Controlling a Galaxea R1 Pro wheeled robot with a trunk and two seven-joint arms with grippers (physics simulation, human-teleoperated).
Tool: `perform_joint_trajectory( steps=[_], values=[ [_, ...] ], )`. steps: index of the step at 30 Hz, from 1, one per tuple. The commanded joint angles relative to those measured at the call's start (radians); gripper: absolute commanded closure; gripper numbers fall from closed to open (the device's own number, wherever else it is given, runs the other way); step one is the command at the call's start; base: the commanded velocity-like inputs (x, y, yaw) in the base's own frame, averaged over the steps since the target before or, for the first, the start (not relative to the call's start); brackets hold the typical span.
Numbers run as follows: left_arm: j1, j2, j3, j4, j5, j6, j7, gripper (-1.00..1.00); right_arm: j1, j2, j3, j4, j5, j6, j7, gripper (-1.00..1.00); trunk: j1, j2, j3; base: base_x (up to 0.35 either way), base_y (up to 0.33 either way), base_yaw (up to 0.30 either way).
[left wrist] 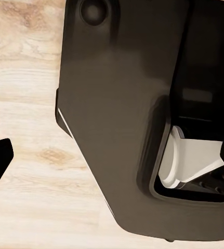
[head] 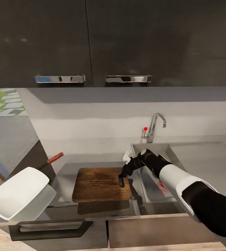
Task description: In the kitchen, take the Vidalia onion out of the sink, dice it on the chopping board with the paring knife, put the diced onion into the bowl on the countertop, then place both the paring knife and the chopping board into the sink.
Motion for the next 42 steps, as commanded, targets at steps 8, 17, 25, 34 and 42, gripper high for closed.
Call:
perform_joint_trajectory(
  steps=[8,17,25,34,42],
  values=[
    [-0.001,0.000,0.004,0.002,0.004,-0.005,0.000,-1.00,0.000,0.001,-0.004,-0.001,0.006,0.007,-0.031,1.00,0.001,-0.002,-0.002,0.000,0.000,0.000],
    [-0.001,0.000,0.004,0.002,0.004,-0.006,0.000,-1.00,0.000,-0.004,-0.004,-0.001,0.006,0.007,-0.034,1.00,0.001,-0.002,-0.002,0.000,0.000,0.000],
    [-0.001,0.000,0.004,0.002,0.004,-0.006,0.000,-1.00,0.000,-0.005,-0.004,-0.001,0.006,0.007,-0.036,1.00,0.001,-0.002,-0.012,0.000,0.000,0.065],
    [-0.001,0.000,0.004,0.002,0.004,-0.006,0.000,-1.00,0.000,-0.005,-0.004,-0.001,0.006,0.007,-0.037,1.00,0.001,-0.002,-0.025,0.000,0.000,0.092],
    [-0.001,0.000,0.004,0.002,0.004,-0.006,0.000,-1.00,0.000,-0.007,-0.004,-0.001,0.006,0.006,-0.037,1.00,0.001,-0.002,-0.035,0.000,0.000,0.063]
  ],
)
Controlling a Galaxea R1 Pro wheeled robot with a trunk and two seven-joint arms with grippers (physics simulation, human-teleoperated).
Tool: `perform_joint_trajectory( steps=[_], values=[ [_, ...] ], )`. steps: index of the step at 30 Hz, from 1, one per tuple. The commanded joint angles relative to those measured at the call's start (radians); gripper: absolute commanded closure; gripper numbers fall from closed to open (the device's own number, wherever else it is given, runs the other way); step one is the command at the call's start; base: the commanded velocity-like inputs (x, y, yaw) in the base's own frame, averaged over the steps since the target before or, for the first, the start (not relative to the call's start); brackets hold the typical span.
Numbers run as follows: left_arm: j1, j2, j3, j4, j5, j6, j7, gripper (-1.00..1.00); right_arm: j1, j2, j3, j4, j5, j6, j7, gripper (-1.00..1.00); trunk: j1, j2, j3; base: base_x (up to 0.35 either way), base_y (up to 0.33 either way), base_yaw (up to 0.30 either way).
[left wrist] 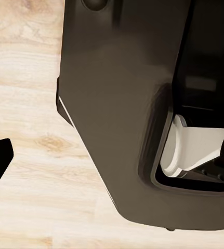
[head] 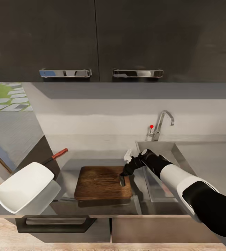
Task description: In the kitchen, take the Vidalia onion out of the sink, dice it on the chopping board with the paring knife, put the diced onion into the bowl on the countertop, then place both the paring knife and the chopping board into the sink.
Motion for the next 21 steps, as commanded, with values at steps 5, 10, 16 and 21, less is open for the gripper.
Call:
perform_joint_trajectory(
  steps=[5,10,16,21],
  values=[
    [-0.001,0.000,0.004,0.002,0.004,-0.005,0.000,-1.00,0.000,0.000,-0.005,-0.002,0.005,0.006,0.005,1.00,0.001,-0.002,0.001,0.000,0.000,-0.067],
    [-0.001,0.000,0.004,0.002,0.004,-0.006,0.000,-1.00,0.000,0.000,-0.006,-0.002,0.005,0.006,0.005,1.00,0.001,-0.002,0.006,0.000,0.000,-0.122],
    [-0.001,0.001,0.004,0.002,0.004,-0.005,0.000,-1.00,0.000,0.000,-0.006,-0.002,0.005,0.006,0.005,1.00,0.001,-0.002,0.008,0.000,0.000,-0.021],
    [-0.001,0.001,0.004,0.002,0.004,-0.006,0.000,-1.00,0.000,0.000,-0.006,-0.002,0.005,0.006,0.005,1.00,0.001,-0.002,0.004,0.000,0.000,-0.002]
  ],
)
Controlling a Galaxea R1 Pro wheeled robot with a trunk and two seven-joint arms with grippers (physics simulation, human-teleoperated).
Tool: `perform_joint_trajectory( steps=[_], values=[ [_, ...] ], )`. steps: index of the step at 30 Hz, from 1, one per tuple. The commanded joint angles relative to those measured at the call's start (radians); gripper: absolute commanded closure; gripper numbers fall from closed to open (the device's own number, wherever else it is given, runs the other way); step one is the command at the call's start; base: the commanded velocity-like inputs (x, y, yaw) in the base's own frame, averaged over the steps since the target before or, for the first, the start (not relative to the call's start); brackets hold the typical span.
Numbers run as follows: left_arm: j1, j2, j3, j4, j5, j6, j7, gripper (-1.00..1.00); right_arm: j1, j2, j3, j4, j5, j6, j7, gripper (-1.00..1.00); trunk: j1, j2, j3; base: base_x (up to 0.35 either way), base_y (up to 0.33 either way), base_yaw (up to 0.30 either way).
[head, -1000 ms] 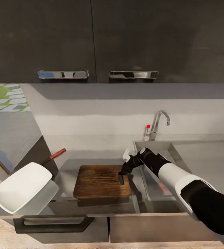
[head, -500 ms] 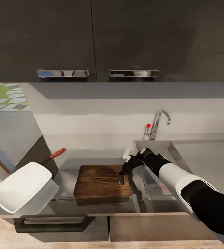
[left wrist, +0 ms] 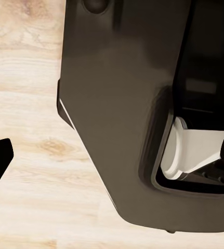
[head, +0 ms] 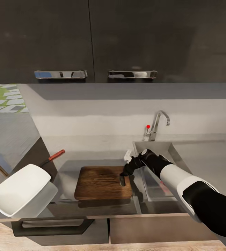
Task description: In the kitchen, take the Vidalia onion out of the sink, dice it on the chopping board with the paring knife, put the diced onion into the bowl on the countertop, then place both the paring knife and the chopping board into the sink.
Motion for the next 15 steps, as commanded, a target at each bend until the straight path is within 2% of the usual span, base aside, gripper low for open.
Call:
perform_joint_trajectory(
  steps=[1,15],
  values=[
    [-0.001,0.000,0.004,0.002,0.004,-0.005,0.000,-1.00,0.000,0.000,-0.004,-0.002,0.006,0.006,0.005,1.00,0.001,-0.002,-0.003,0.000,0.000,0.000],
    [-0.001,0.000,0.004,0.002,0.004,-0.006,0.000,-1.00,0.000,0.000,-0.004,-0.002,0.006,0.006,0.005,1.00,0.001,-0.002,-0.024,0.000,0.000,0.000]
  ],
)
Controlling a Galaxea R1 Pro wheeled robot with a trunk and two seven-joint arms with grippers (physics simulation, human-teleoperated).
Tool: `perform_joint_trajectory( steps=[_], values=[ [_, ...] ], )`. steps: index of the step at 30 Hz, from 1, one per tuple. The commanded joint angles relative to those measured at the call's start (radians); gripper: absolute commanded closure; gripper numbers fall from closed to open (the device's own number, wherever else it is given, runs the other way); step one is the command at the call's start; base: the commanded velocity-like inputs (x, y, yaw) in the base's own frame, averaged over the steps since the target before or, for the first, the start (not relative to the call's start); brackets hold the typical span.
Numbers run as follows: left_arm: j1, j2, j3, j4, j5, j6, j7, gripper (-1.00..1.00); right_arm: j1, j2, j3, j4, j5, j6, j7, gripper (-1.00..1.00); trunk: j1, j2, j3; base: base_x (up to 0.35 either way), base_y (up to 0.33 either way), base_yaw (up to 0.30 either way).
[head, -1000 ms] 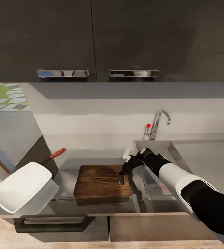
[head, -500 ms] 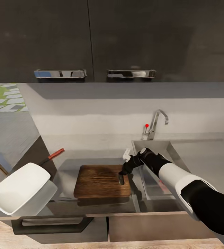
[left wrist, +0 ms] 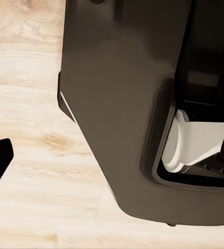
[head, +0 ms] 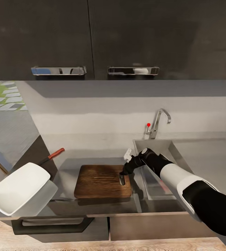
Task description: In the kitchen, take the Vidalia onion out of the sink, dice it on the chopping board with the paring knife, put the diced onion into the bowl on the countertop, then place both the paring knife and the chopping board into the sink.
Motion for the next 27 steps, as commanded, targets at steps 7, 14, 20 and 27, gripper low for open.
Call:
perform_joint_trajectory(
  steps=[7,14,20,27],
  values=[
    [-0.001,0.000,0.004,0.002,0.004,-0.005,0.000,-1.00,0.007,-0.001,0.000,-0.001,0.013,0.005,0.004,1.00,0.001,-0.001,-0.013,0.000,0.000,0.000],
    [-0.001,0.000,0.004,0.002,0.004,-0.005,0.000,-1.00,0.007,-0.001,0.000,-0.001,0.013,0.005,0.004,1.00,0.001,-0.001,-0.015,0.000,0.000,0.000],
    [-0.001,0.000,0.004,0.002,0.004,-0.005,0.000,-1.00,0.007,-0.001,0.000,-0.001,0.013,-0.014,0.004,1.00,0.001,-0.001,-0.008,0.000,0.000,0.000],
    [-0.001,0.000,0.004,0.002,0.004,-0.005,0.001,-1.00,0.007,0.000,0.000,-0.001,0.013,-0.021,0.004,1.00,0.001,-0.001,0.003,0.000,0.000,0.000]
  ],
)
